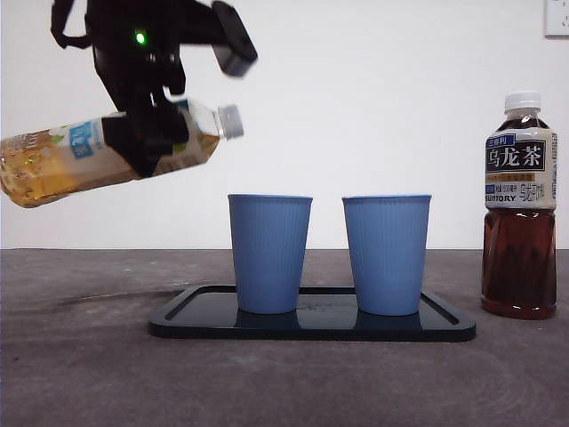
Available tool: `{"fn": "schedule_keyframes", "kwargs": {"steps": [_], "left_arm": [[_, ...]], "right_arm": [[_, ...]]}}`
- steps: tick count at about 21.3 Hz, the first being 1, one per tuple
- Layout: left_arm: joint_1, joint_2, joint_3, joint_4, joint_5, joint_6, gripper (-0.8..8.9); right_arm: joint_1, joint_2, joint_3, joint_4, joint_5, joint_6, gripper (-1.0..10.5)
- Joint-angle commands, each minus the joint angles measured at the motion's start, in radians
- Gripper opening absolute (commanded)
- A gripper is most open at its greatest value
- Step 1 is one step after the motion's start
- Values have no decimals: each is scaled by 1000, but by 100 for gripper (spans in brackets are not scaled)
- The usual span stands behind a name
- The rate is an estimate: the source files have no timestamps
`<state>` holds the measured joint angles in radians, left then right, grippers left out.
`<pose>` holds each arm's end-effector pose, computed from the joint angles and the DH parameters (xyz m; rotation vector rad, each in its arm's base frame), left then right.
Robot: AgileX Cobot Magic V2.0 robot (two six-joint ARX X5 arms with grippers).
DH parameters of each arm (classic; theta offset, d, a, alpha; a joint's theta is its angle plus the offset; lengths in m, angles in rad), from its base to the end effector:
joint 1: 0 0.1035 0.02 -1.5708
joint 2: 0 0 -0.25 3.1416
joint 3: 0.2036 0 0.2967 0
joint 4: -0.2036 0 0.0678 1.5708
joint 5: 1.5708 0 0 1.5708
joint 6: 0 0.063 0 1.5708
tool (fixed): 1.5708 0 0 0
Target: Pour the drink into the cup
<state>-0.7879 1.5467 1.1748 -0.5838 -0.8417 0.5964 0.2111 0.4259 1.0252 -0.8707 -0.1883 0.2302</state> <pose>0.2942 -0.2290 0.2141 1.2688 0.6743 -0.1527 0.1182 0.0374 0.3855 0.2226 0.3176 0.3637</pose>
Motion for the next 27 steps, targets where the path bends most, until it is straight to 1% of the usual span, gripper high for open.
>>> {"fn": "schedule_keyframes", "kwargs": {"steps": [1, 8, 15, 22, 27], "left_arm": [[-23, 23, 33, 16, -56, 60, 247], [-54, 42, 33, 27, -87, 132, 247], [-61, 43, 33, 29, -166, 215, 247], [-71, 44, 33, 32, -186, 304, 246], [-81, 46, 33, 31, -190, 320, 245]], "right_arm": [[3, 3, 18, 10, -3, -6, 492], [3, 3, 18, 10, -3, -6, 492], [3, 3, 18, 10, -3, -6, 492], [3, 3, 18, 6, -3, -6, 492], [3, 3, 18, 1, -3, -6, 492]]}}
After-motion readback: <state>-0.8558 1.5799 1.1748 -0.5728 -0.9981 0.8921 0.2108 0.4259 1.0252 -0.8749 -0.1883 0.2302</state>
